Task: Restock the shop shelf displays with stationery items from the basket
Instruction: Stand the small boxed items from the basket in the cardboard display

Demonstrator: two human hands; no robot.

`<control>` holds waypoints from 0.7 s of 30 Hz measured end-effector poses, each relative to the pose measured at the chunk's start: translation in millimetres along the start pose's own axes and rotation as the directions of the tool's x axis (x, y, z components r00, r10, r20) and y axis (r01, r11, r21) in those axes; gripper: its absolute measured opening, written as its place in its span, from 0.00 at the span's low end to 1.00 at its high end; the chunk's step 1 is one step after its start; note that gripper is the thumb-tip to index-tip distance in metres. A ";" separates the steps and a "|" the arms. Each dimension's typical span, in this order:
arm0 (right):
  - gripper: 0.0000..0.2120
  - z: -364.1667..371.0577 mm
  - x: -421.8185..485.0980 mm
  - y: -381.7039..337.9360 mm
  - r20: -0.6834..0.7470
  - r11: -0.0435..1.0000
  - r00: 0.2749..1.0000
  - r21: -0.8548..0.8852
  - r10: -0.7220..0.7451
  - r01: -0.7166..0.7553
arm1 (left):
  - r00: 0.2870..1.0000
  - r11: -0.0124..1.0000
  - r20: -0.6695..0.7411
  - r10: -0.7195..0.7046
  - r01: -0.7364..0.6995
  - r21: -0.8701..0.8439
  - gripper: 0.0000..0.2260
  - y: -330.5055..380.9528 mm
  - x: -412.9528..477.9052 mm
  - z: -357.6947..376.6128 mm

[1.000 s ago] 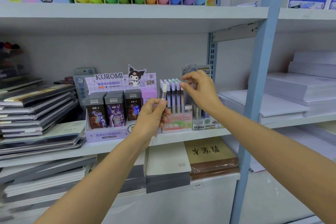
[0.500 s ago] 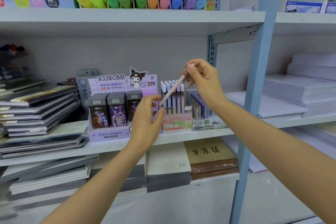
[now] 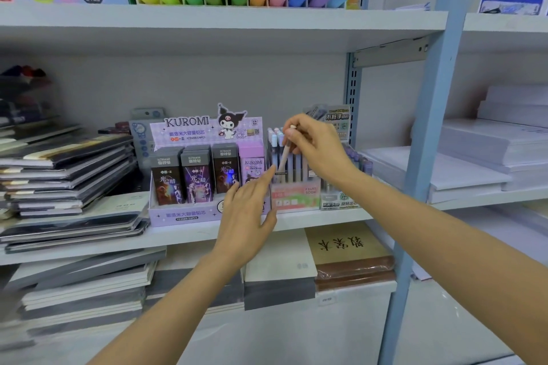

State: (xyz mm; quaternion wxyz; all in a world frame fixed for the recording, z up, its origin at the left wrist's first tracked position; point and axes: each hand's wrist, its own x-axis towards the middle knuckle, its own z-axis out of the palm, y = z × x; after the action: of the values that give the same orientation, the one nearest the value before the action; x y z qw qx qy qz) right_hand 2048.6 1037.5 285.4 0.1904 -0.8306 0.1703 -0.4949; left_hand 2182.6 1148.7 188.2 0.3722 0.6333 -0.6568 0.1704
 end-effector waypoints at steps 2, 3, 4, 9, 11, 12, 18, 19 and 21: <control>0.07 -1.4 4.5 -0.8 0.038 0.999 0.999 -0.033 -0.026 0.027 | 1.000 1.000 -0.015 0.001 -0.002 -0.007 0.33 -0.8 -0.4 0.3; 0.07 -1.7 6.0 -0.9 0.052 0.998 0.998 -0.048 -0.036 0.039 | 1.000 1.000 -0.016 0.001 -0.001 -0.009 0.33 -1.1 -0.4 0.4; 0.06 -1.5 7.0 -0.6 0.060 0.997 0.997 -0.061 -0.043 0.047 | 1.000 1.000 -0.015 -0.003 0.003 -0.009 0.33 -1.1 -0.4 0.8; 0.05 10.7 5.3 3.3 0.038 0.998 0.998 -0.033 -0.046 0.047 | 1.000 0.999 -0.010 -0.029 0.029 -0.024 0.34 -1.1 -0.9 1.5; 0.07 14.5 4.9 5.5 0.013 0.998 0.998 -0.030 -0.057 0.057 | 1.000 0.999 -0.007 -0.025 0.025 -0.020 0.34 -1.8 -0.8 2.0; 0.06 15.9 4.5 6.8 -0.001 0.997 0.998 -0.043 -0.061 0.061 | 1.000 0.999 -0.005 -0.026 0.026 -0.019 0.34 -2.1 -0.7 2.2; 0.08 21.0 -4.4 14.1 -0.013 0.983 0.998 -0.172 -0.060 0.057 | 1.000 0.999 0.011 -0.022 0.022 -0.033 0.34 -1.5 -0.2 1.0; 0.09 20.5 -6.5 13.3 -0.020 0.979 0.997 -0.195 -0.071 0.066 | 1.000 0.999 0.012 -0.015 0.016 -0.037 0.34 -0.6 -0.6 -0.2; 0.13 20.3 -14.3 11.4 -0.037 0.968 0.995 -0.240 -0.089 0.077 | 1.000 1.000 0.001 0.001 -0.001 0.025 0.33 -0.5 -4.0 -2.5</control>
State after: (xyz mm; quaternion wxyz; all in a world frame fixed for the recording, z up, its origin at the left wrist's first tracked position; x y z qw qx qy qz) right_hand 2059.0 1037.3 260.1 0.0644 -0.8417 0.1981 -0.4981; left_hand 2183.5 1153.2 187.0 0.3638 0.6376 -0.6552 0.1783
